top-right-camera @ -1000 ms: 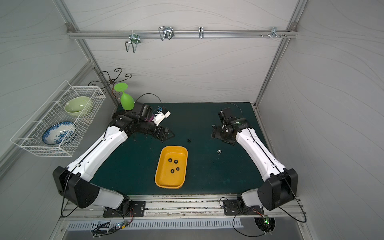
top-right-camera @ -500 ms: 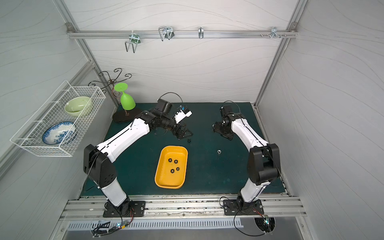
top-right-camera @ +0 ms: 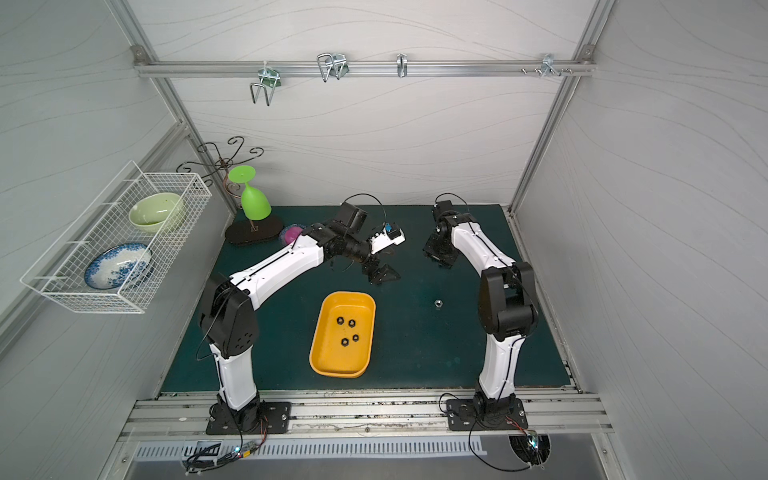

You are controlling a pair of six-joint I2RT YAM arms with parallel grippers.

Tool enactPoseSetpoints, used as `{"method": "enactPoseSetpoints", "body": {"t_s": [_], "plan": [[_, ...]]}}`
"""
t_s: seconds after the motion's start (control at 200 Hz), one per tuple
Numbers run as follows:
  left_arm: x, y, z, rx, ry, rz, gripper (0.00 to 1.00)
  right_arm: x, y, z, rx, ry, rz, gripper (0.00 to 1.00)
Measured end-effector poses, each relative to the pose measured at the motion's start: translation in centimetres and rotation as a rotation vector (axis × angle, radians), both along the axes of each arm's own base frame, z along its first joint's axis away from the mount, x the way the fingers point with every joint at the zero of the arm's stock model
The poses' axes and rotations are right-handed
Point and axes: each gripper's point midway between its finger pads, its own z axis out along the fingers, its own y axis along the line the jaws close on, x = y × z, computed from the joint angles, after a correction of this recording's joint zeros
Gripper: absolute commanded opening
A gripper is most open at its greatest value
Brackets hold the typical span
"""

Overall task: Put the nuts on the desktop into the storage box
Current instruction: Pick up the nut from the center of the board.

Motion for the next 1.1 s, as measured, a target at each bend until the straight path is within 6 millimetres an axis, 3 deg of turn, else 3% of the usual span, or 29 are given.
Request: {"method": "enactPoseSetpoints", "body": {"t_s": [0.225,0.47,1.101], "plan": [[1.1,-0.6,-1.2,0.007,-0.025,-0.004,0.99,1.2,0.1,-2.0,-0.02,0.029,-0.005,0.36],[1.3,-0.7,-2.0,0.015,-0.033,-0.019,0.99,2.7,0.0,-2.6,-0.035,0.022,-0.01,0.37],[1.6,-0.9,-1.8,0.011,-0.038,-0.012,0.99,5.2,-0.7,-5.3,-0.055,0.047,-0.004,0.36]]}}
